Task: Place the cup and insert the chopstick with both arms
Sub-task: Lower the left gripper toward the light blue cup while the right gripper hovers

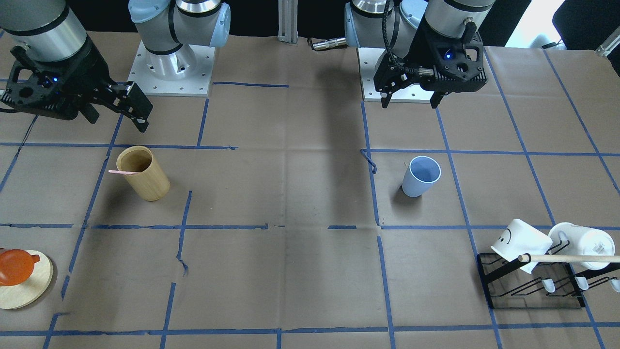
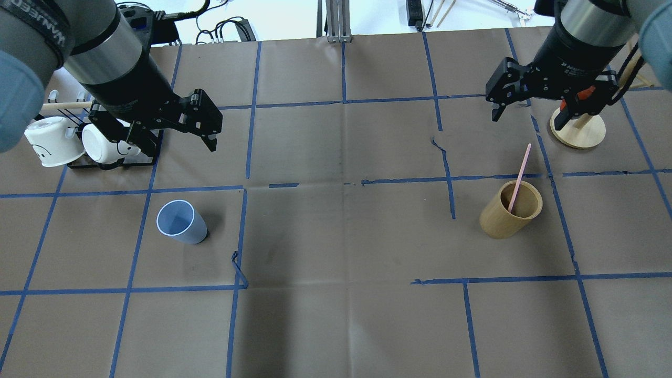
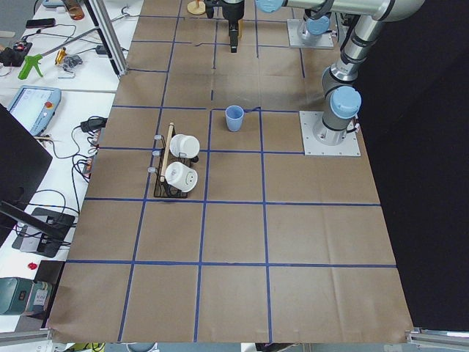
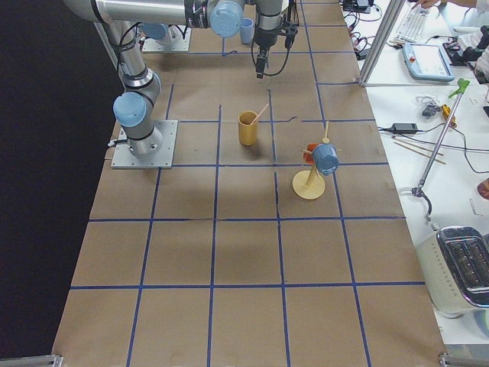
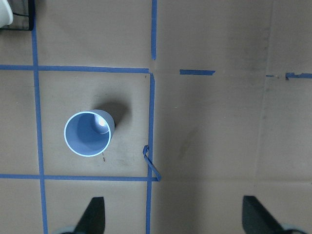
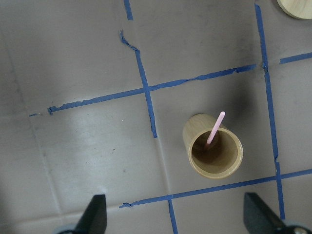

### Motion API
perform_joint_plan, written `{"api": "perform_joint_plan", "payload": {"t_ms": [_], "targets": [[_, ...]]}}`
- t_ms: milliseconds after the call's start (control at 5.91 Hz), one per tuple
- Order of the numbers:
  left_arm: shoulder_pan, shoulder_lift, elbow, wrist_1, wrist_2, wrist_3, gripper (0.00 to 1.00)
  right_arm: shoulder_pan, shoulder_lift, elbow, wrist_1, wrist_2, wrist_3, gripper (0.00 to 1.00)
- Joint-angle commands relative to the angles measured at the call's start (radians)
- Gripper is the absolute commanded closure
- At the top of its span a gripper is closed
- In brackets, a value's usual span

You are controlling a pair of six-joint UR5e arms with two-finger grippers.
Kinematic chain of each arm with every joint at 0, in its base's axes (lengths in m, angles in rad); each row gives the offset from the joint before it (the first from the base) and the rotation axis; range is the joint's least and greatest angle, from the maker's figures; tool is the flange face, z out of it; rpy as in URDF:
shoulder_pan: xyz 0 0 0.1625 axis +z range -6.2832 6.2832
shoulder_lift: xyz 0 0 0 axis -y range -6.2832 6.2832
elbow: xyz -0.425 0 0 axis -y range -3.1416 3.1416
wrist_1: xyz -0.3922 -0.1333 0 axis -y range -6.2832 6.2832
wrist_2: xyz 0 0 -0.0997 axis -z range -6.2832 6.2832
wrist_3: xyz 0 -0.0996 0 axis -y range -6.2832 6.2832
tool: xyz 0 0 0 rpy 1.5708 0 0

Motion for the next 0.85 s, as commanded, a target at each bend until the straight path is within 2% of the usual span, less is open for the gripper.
{"api": "perform_joint_plan", "payload": {"t_ms": [0, 677], "targets": [[0.001, 0.000, 0.001, -0.001, 0.001, 0.001, 0.02, 0.010, 0.018, -0.019, -0.012, -0.067, -0.060, 0.00], [0.005, 0.004, -0.004, -0.001, 0.007, 0.014, 0.02, -0.013, 0.028, -0.052, -0.011, -0.054, -0.105, 0.00]]}}
